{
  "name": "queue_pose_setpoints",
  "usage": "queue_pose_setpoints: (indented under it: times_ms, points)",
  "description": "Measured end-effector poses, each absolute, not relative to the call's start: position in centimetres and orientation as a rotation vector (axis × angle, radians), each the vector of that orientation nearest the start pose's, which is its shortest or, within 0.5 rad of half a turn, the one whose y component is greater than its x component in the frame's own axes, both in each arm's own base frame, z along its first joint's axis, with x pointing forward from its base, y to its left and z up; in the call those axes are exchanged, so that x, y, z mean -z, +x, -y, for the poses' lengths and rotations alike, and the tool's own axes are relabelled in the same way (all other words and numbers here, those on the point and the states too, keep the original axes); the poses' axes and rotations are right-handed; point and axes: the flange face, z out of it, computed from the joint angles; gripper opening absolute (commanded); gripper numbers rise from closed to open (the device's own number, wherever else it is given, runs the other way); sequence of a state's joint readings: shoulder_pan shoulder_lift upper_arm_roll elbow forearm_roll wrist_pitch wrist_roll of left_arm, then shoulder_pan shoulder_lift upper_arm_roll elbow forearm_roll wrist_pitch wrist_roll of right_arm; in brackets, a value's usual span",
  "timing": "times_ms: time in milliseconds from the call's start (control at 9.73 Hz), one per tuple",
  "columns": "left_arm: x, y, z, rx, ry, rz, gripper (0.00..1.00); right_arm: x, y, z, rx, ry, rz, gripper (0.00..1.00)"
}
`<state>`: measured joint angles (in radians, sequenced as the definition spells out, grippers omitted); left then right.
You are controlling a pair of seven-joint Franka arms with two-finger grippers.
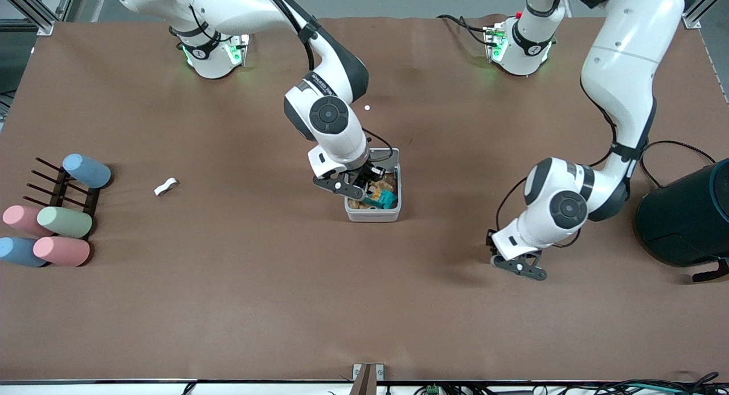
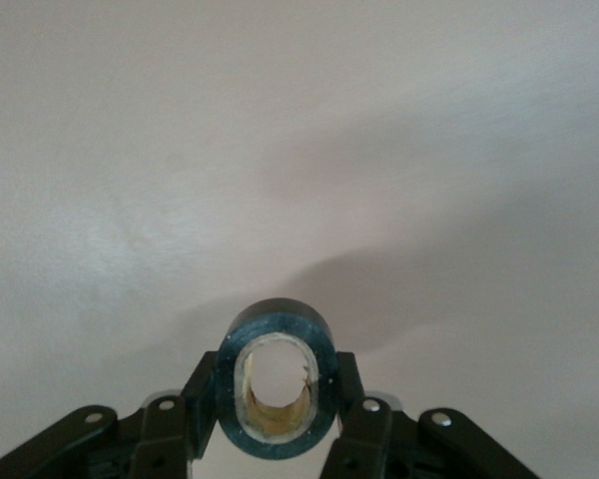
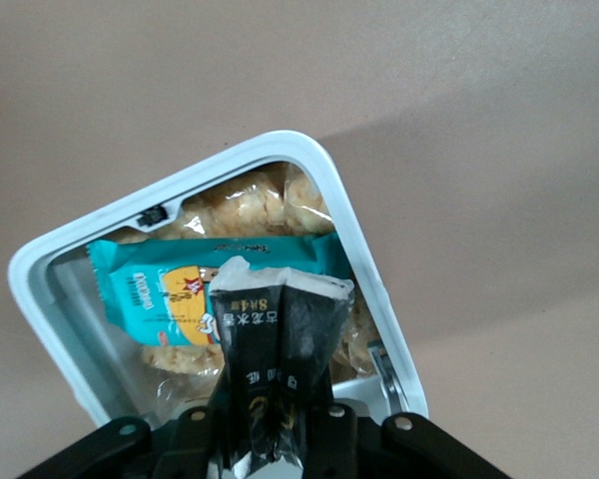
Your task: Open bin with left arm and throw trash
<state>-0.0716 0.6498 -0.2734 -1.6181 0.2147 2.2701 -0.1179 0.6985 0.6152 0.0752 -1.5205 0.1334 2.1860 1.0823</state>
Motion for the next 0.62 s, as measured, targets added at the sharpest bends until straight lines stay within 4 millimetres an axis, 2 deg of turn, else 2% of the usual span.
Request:
queue_pose_setpoints:
  times_ms: [103, 205, 411, 514, 616]
  points:
    - [-28.7, 65.3, 24.8, 0.054, -3.112, -0.411, 0.00, -30.5, 51.3, -49.4, -0.138, -2.947, -0.596, 0.83]
    - [-30.9, 63.7, 29.3, 0.073, -3.139, -0.321, 0.00, -30.7, 51.5, -49.3, -0.133, -2.945, -0.599, 0.91]
    - [-32.8, 59.6, 37.0, 0.061, -3.218, -0.127, 0.00, -31.4, 52.2, -49.2, -0.111, -2.932, -0.607, 0.92]
    - [-33.3, 57.9, 39.7, 0.045, -3.241, -0.059, 0.00, -32.5, 53.1, -48.9, -0.086, -2.914, -0.619, 0.91]
    - [-33.4, 56.7, 41.4, 0.036, -3.247, -0.015, 0.00, -33.8, 54.5, -47.8, -0.072, -2.900, -0.647, 0.90]
